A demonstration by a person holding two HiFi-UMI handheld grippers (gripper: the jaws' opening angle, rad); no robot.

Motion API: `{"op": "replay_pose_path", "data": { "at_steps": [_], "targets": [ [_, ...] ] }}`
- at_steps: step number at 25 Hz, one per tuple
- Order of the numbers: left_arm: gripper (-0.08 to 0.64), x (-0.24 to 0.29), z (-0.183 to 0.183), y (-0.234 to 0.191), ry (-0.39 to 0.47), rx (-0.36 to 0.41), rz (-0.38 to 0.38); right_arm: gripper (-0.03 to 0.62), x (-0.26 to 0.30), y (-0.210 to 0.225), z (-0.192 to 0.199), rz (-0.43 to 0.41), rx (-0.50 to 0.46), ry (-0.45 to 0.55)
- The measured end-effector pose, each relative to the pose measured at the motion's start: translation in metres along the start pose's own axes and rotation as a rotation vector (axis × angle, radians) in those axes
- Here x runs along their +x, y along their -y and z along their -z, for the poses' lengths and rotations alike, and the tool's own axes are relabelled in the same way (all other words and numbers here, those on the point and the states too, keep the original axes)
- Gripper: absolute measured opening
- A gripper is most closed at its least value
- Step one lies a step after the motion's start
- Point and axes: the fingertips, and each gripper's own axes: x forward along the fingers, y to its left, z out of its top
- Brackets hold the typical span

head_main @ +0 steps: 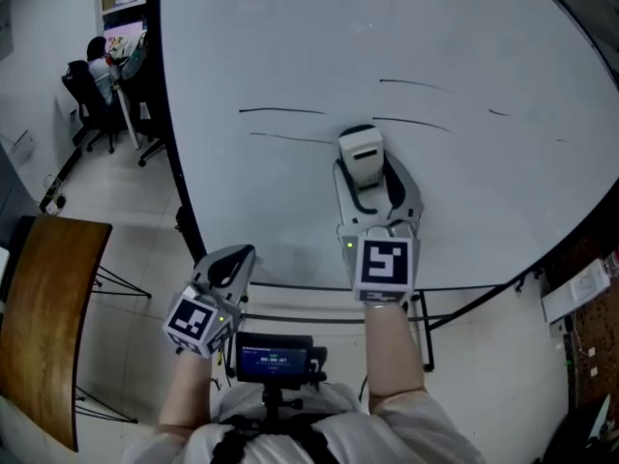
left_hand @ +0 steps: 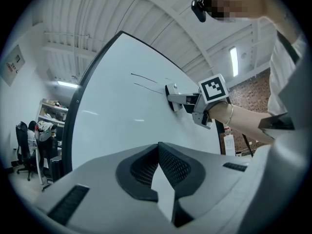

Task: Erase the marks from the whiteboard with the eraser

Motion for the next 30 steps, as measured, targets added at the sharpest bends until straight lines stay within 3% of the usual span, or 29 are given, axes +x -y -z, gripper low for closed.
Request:
{"op": "replay_pose_path", "data": {
  "at_steps": [7, 14, 20, 27, 30],
  "targets": [
    [0.008, 0.015, 0.006, 0.008, -0.006, -0.02, 0.022, 0.265, -0.016, 0.032, 0.022, 0.08, 0.024, -0.073],
    [0.008, 0.035, 0.005, 0.027, -0.007, -0.016, 0.062, 0.265, -0.047, 0.097, 0.061, 0.18, 0.039, -0.13],
    [0.008, 0.049, 0.003, 0.042, -0.007, -0.013, 0.081, 0.265, -0.073, 0.148, 0.094, 0.252, 0.148, -0.167],
    [0.008, 0.056, 0.003, 0.055, -0.009, -0.012, 0.089, 0.265, -0.079, 0.156, 0.099, 0.248, 0.18, -0.19],
    [0.008, 0.056, 0.002, 0.054, -0.012, -0.014, 0.08, 0.265, -0.077, 0.14, 0.093, 0.194, 0.19, -0.186]
  ]
}}
